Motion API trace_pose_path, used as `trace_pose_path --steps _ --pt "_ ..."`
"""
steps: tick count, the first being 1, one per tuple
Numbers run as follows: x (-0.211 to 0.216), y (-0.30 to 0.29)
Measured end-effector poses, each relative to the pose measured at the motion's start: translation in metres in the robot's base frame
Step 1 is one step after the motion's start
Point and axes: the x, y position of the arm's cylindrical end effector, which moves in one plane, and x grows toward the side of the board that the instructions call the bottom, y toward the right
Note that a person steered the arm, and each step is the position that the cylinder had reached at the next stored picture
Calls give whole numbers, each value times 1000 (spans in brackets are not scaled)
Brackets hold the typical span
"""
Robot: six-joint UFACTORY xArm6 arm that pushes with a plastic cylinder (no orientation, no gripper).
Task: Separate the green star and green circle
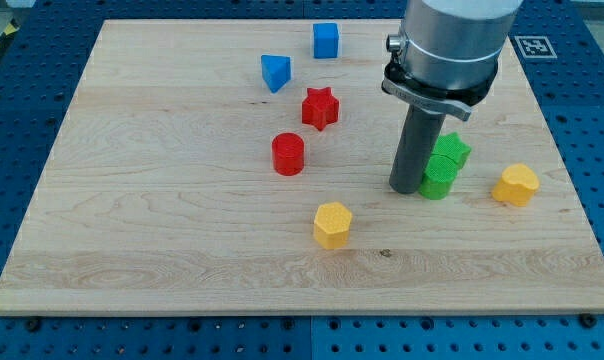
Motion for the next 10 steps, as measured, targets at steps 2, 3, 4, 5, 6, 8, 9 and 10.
trace_pose_path --steps 2,3,4,5,6,8,9,10 --pt "-26 41" --pt "-26 84" --pt "-26 86" --pt "-25 77" --pt "-13 65" --pt "9 38" --pt "21 38" --pt "36 46"
